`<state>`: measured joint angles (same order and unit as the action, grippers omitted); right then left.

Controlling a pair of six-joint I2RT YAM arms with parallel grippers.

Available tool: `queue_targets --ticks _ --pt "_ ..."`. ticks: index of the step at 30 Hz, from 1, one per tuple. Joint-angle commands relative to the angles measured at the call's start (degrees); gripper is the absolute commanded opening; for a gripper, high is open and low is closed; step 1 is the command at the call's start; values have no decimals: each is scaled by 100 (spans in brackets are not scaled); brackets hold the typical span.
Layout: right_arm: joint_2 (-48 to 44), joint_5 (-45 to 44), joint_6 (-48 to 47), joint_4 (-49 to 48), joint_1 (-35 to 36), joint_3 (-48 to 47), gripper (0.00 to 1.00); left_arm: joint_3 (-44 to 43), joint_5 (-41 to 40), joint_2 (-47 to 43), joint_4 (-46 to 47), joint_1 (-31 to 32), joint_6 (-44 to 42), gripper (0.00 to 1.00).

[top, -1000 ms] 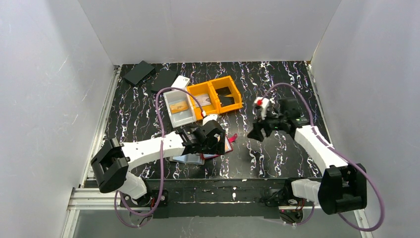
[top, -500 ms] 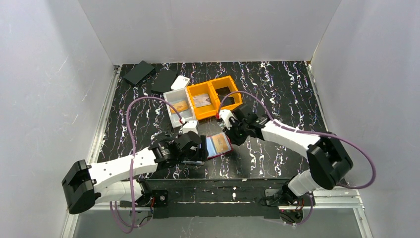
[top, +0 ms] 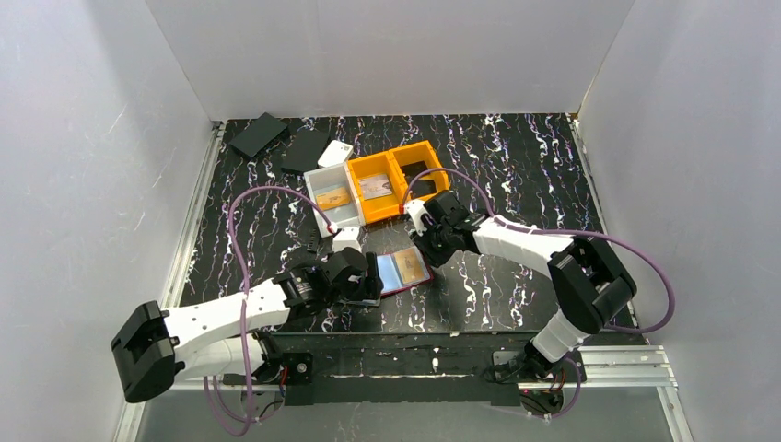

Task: Take the credit cards out of the card holder
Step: Remove the credit card from the card holder.

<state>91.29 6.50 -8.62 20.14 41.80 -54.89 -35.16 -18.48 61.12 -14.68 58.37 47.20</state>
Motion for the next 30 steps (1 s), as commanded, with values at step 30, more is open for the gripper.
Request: queue_targets --ticks 30 --pt "469 1116 528 -124 -126 -391 38 190 491 106 695 -317 -193 48"
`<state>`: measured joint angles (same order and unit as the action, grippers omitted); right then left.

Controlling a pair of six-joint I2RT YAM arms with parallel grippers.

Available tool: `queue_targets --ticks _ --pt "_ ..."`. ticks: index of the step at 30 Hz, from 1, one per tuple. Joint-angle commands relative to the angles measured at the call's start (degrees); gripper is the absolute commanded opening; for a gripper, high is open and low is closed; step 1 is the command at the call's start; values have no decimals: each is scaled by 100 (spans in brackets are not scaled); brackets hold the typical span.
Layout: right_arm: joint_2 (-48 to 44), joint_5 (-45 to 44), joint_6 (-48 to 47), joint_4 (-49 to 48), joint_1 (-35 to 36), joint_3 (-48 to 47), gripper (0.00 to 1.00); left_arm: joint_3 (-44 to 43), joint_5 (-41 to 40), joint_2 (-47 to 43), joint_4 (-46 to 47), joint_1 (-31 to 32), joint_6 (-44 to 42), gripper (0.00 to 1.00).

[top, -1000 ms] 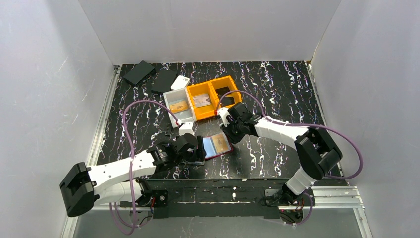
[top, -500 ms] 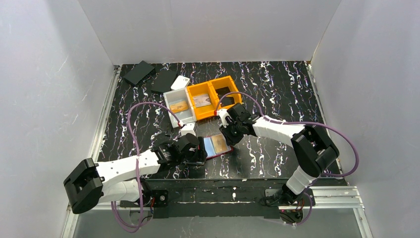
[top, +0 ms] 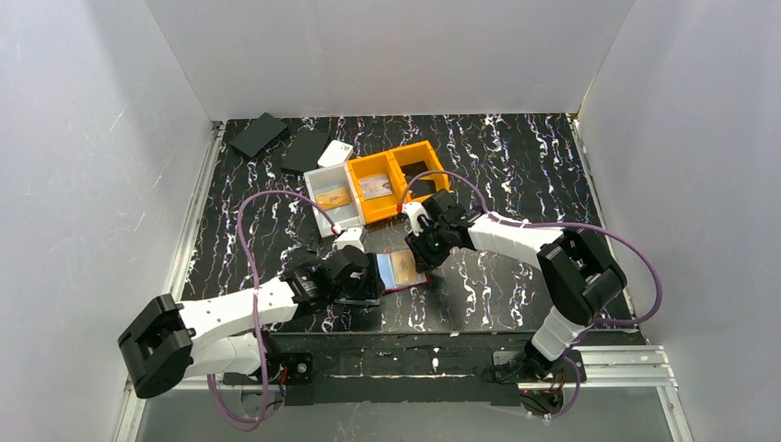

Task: Take the credit cards out of the card holder
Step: Remove the credit card from the card holder.

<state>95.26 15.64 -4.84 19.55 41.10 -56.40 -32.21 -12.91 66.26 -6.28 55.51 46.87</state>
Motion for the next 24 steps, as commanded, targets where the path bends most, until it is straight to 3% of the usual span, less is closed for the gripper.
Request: queue_targets --ticks 1,7,15,24 --pt "81 157 184 -65 -77 -240 39 -128 -35 -473 -153 -31 -183 48" --pt "123 -120 523 -183 -200 -186 45 -225 276 -484 217 -35 -240 48" --pt "115 -640 1507 -495 -208 -44 47 -606 551 545 829 -101 -367 48" --pt "99 -227 1748 -677 -209 44 50 -868 705 1362 1000 -360 -593 52"
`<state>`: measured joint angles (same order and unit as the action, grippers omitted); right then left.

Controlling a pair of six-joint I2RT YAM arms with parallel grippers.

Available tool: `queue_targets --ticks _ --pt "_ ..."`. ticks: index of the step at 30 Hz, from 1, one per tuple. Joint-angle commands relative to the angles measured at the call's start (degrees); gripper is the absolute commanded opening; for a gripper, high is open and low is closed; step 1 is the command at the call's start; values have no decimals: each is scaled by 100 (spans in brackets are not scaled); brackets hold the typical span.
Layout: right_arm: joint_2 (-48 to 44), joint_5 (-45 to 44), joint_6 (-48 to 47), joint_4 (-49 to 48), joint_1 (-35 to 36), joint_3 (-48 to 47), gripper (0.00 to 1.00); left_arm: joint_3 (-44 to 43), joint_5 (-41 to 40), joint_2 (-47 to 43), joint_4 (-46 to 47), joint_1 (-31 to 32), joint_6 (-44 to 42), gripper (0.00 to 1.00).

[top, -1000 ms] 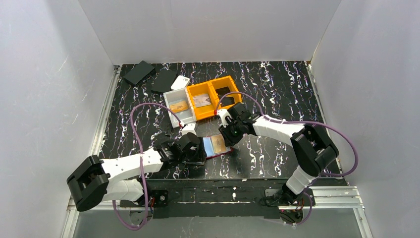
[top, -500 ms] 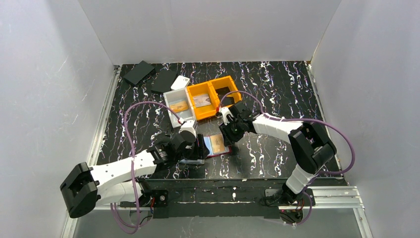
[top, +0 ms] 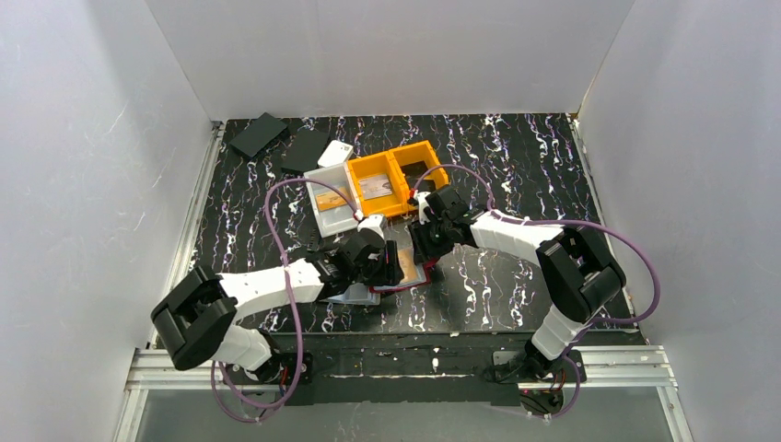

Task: Take the credit cards out of the card holder
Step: Remove the credit card from the card holder.

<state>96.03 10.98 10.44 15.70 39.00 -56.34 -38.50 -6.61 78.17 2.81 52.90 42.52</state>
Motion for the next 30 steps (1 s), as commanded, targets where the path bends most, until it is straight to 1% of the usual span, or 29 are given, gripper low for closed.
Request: queue_targets --ticks 1,6,9,17,22,30 --pt "28 321 222 -296 2 31 50 -257 132 241 115 -106 -130 53" --pt "10 706 196 -300 -4 -6 52 -299 214 446 141 -130 17 57" --pt "-50 847 187 -326 1 1 54 -243 212 389 173 -146 68 63" --pt "13 1196 184 -350 2 -33 56 47 439 70 509 -257 209 74" --pt "112 1668 208 -346 2 -120 57 238 557 0 656 -370 315 74" --pt "177 2175 305 -445 1 -138 57 358 482 -24 660 -442 399 72"
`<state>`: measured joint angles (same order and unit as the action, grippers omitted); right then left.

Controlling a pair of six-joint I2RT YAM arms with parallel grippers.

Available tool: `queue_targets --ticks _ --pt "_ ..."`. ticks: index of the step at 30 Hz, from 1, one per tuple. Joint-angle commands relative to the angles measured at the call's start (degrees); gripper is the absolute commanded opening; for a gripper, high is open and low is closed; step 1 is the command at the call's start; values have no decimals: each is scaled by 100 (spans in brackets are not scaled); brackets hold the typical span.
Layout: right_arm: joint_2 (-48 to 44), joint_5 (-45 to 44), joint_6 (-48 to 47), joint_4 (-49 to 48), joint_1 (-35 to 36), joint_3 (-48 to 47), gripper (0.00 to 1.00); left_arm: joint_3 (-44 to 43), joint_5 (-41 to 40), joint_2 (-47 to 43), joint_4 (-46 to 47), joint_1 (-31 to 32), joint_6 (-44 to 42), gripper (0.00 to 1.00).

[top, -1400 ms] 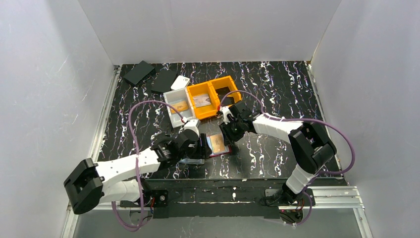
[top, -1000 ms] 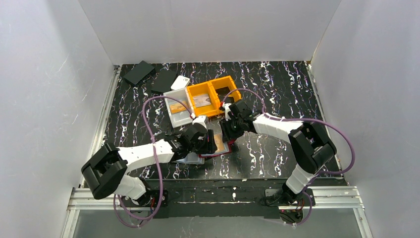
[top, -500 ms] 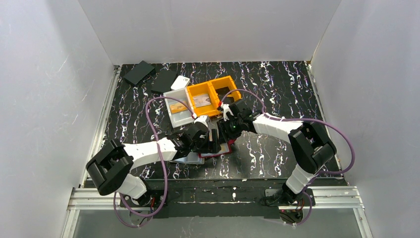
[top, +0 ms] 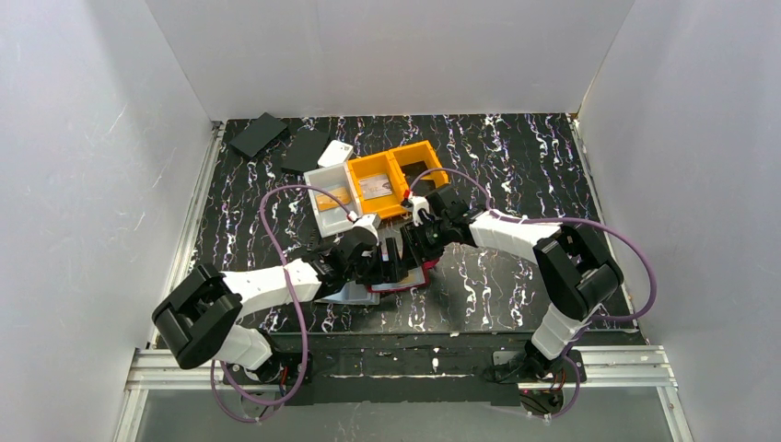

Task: Take the credit cards out of the card holder
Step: Remove the credit card from the card holder.

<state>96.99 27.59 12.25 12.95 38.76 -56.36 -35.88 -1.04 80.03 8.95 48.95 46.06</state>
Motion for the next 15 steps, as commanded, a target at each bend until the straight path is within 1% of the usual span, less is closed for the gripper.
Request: queue_targets --ticks 1,3,9,12,15 --pt "87 526 120 -170 26 -138 57 114 -80 -219 45 -48 53 71" --pt "92 492 111 -170 22 -137 58 137 -89 -239 45 -58 69 69" --pt "29 401 60 -177 26 -110 58 212 -99 -269 38 -152 156 57" --pt "28 456 41 -171 25 -112 58 242 -90 -289 37 -208 209 49" --pt "20 447 33 -181 20 -97 58 296 -90 -351 15 -250 240 45"
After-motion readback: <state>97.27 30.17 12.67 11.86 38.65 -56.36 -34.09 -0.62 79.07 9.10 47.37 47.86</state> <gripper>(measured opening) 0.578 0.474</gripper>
